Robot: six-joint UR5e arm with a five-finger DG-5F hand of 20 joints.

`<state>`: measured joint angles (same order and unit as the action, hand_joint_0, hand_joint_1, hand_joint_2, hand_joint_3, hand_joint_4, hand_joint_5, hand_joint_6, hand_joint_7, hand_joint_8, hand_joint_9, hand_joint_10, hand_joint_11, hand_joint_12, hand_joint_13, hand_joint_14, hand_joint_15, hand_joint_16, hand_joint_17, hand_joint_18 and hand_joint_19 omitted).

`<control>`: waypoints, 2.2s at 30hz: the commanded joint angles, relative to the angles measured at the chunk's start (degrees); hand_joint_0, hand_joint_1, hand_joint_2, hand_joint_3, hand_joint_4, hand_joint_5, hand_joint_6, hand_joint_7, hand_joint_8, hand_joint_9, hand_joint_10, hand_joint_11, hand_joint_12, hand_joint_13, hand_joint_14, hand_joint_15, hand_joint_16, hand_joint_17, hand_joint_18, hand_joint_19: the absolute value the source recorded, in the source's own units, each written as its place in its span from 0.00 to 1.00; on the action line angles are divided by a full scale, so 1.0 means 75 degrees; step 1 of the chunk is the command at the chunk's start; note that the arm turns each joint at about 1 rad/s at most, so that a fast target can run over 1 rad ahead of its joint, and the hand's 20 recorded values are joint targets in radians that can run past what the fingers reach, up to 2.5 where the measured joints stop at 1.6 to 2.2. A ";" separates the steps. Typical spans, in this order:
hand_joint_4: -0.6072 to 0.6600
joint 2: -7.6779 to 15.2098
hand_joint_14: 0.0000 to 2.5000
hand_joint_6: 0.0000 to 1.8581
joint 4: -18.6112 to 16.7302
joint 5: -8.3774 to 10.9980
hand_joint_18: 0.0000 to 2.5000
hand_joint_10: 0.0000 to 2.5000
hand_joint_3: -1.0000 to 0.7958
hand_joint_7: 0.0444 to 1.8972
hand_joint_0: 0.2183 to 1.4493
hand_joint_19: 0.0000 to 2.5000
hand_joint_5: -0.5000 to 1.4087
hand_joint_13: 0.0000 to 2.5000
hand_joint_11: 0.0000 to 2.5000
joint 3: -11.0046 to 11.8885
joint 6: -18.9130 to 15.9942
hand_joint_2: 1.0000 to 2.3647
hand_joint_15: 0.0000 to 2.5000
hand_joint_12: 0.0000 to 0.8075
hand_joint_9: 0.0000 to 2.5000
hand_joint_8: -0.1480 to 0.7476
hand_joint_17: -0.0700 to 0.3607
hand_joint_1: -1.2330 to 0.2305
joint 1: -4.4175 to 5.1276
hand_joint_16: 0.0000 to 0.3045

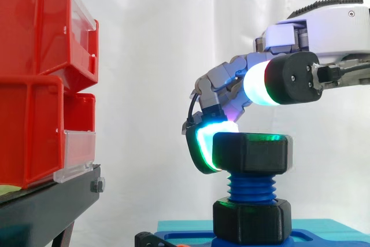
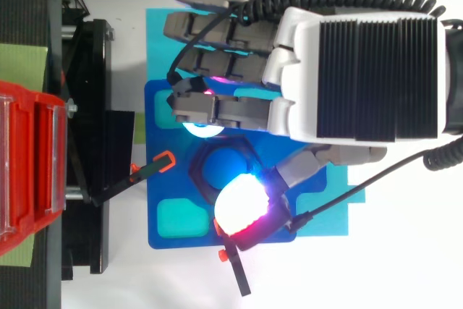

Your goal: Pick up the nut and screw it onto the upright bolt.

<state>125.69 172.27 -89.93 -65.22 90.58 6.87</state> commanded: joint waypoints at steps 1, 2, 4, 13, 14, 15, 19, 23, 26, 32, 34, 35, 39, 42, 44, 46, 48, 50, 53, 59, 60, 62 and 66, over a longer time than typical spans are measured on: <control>0.61 -0.0001 0.00 0.27 0.0000 -0.0115 0.08 0.00 0.28 0.72 0.26 0.00 0.28 0.21 0.00 0.0000 0.0028 0.00 0.00 0.26 0.34 0.46 0.25 0.75 -0.0073 0.06; 0.61 -0.0001 0.00 0.27 0.0000 -0.0150 0.08 0.00 0.28 0.72 0.26 0.00 0.28 0.21 0.00 0.0000 0.0016 0.00 0.00 0.26 0.34 0.46 0.25 0.75 -0.0096 0.06; 0.61 -0.0001 0.00 0.27 -0.0035 -0.0256 0.08 0.00 0.28 0.71 0.26 0.00 0.28 0.21 0.00 0.0000 0.0028 0.00 0.00 0.26 0.34 0.46 0.25 0.75 -0.0178 0.06; 0.69 -0.0001 0.00 0.27 -0.0059 -0.0291 0.06 0.00 0.28 0.54 0.25 0.00 0.23 0.20 0.00 0.0188 0.0016 0.00 0.00 0.27 0.33 0.47 0.26 0.77 -0.0155 0.06; 0.70 -0.0001 0.00 0.27 -0.0059 -0.0279 0.06 0.00 0.28 0.49 0.25 0.00 0.22 0.20 0.00 0.0188 0.0016 0.00 0.00 0.28 0.32 0.46 0.26 0.77 -0.0155 0.06; 0.69 -0.0001 0.00 0.27 -0.0059 -0.0291 0.06 0.00 0.28 0.45 0.25 0.00 0.22 0.20 0.00 0.0199 0.0016 0.00 0.00 0.29 0.31 0.45 0.27 0.77 -0.0143 0.06; 0.66 -0.0001 0.00 0.27 -0.0094 -0.0279 0.04 0.00 0.28 0.36 0.25 0.00 0.20 0.18 0.00 0.0199 0.0016 0.00 0.00 0.30 0.28 0.43 0.28 0.77 -0.0108 0.07; 0.65 0.0011 0.00 0.27 -0.0234 -0.0220 0.03 0.00 0.28 0.34 0.24 0.00 0.19 0.17 0.00 0.0199 0.0028 0.00 0.00 0.31 0.25 0.42 0.29 0.78 0.0009 0.08; 0.66 0.0011 0.00 0.27 -0.0258 -0.0138 0.02 0.00 0.28 0.35 0.24 0.00 0.20 0.16 0.00 0.0199 0.0028 0.00 0.00 0.32 0.25 0.43 0.30 0.78 0.0126 0.09; 0.67 -0.0001 0.00 0.27 -0.0129 0.0131 0.02 0.00 0.28 0.39 0.24 0.00 0.21 0.16 0.00 0.0199 -0.0008 0.00 0.00 0.33 0.25 0.44 0.30 0.79 0.0326 0.09; 0.68 0.0011 0.00 0.27 -0.0035 0.0131 0.02 0.00 0.28 0.42 0.24 0.00 0.22 0.16 0.00 0.0199 -0.0066 0.00 0.00 0.33 0.25 0.44 0.30 0.79 0.0384 0.09; 0.69 0.0011 0.00 0.27 -0.0012 0.0131 0.02 0.00 0.28 0.45 0.24 0.00 0.22 0.16 0.00 0.0199 -0.0066 0.00 0.00 0.33 0.25 0.44 0.30 0.79 0.0396 0.09; 0.70 0.0011 0.00 0.27 0.0117 0.0131 0.02 0.00 0.28 0.50 0.25 0.00 0.23 0.16 0.00 0.0199 -0.0136 0.00 0.00 0.32 0.25 0.45 0.30 0.78 0.0443 0.09; 0.70 0.0011 0.00 0.27 0.0211 0.0119 0.02 0.00 0.28 0.55 0.25 0.00 0.23 0.16 0.00 0.0199 -0.0160 0.00 0.00 0.32 0.25 0.45 0.30 0.78 0.0466 0.08; 0.70 0.0011 0.00 0.27 0.0316 0.0096 0.02 0.00 0.28 0.56 0.25 0.00 0.24 0.16 0.00 0.0199 -0.0172 0.00 0.00 0.32 0.25 0.45 0.29 0.77 0.0478 0.08; 0.70 0.0011 0.00 0.27 0.0340 0.0096 0.02 0.00 0.28 0.58 0.25 0.00 0.24 0.16 0.00 0.0188 -0.0172 0.00 0.00 0.31 0.26 0.45 0.29 0.77 0.0478 0.08; 0.68 0.0011 0.00 0.27 0.0375 0.0084 0.03 0.00 0.28 0.61 0.25 0.00 0.25 0.16 0.00 0.0199 -0.0172 0.00 0.00 0.31 0.27 0.46 0.29 0.76 0.0478 0.08; 0.68 0.0011 0.00 0.27 0.0387 0.0084 0.03 0.00 0.28 0.63 0.25 0.00 0.25 0.17 0.00 0.0199 -0.0172 0.00 0.00 0.31 0.27 0.46 0.28 0.75 0.0466 0.08; 0.65 -0.0001 0.00 0.27 0.0387 0.0061 0.04 0.00 0.28 0.66 0.26 0.00 0.26 0.17 0.00 0.0199 -0.0172 0.00 0.00 0.30 0.28 0.46 0.28 0.74 0.0419 0.07; 0.62 0.0011 0.00 0.27 0.0387 -0.0021 0.05 0.00 0.28 0.70 0.26 0.00 0.26 0.18 0.00 0.0199 -0.0172 0.00 0.00 0.29 0.30 0.47 0.27 0.72 0.0349 0.07; 0.62 0.0011 0.00 0.27 0.0387 -0.0033 0.05 0.00 0.28 0.71 0.26 0.00 0.26 0.19 0.00 0.0188 -0.0172 0.00 0.00 0.29 0.30 0.47 0.27 0.72 0.0349 0.07; 0.61 0.0011 0.00 0.27 0.0340 -0.0080 0.05 0.00 0.28 0.71 0.26 0.00 0.27 0.19 0.00 0.0188 -0.0172 0.00 0.00 0.29 0.30 0.47 0.27 0.71 0.0302 0.07; 0.61 0.0011 0.00 0.27 0.0375 -0.0103 0.06 0.00 0.28 0.73 0.26 0.00 0.28 0.20 0.00 0.0199 -0.0172 0.00 0.00 0.28 0.32 0.47 0.26 0.71 0.0255 0.06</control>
<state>125.76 174.98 -90.51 -63.78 89.30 9.06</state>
